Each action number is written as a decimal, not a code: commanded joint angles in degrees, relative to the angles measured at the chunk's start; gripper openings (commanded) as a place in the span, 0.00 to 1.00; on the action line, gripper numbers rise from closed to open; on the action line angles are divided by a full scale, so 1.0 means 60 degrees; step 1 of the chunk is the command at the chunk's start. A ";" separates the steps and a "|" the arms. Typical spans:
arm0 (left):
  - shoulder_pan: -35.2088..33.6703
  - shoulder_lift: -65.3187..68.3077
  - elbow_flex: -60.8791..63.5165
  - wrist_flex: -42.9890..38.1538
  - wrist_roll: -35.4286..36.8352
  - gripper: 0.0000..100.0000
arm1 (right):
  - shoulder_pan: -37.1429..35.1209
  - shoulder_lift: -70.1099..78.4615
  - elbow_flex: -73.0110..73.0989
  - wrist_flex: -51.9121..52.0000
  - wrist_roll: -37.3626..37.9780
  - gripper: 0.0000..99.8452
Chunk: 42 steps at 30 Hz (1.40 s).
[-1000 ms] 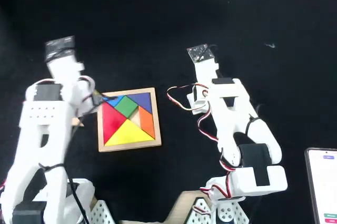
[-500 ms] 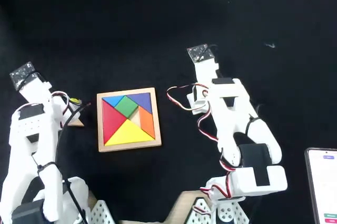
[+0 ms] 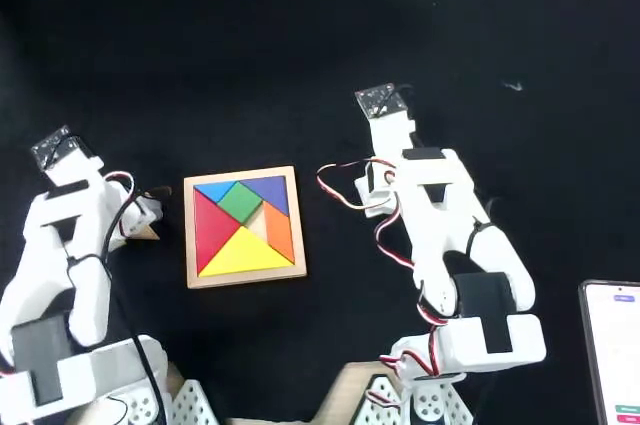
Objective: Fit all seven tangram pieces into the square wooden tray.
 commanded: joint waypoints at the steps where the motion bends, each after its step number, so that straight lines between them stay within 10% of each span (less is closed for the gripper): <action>1: -0.0037 0.0132 -0.0740 -0.0147 0.0103 0.24 | -0.0147 -0.0051 -0.0432 -0.0088 0.0117 0.01; 42: 0.0520 0.0938 -0.1575 0.0498 0.0454 0.17 | -0.0147 -0.0051 -0.0432 -0.0088 0.0117 0.01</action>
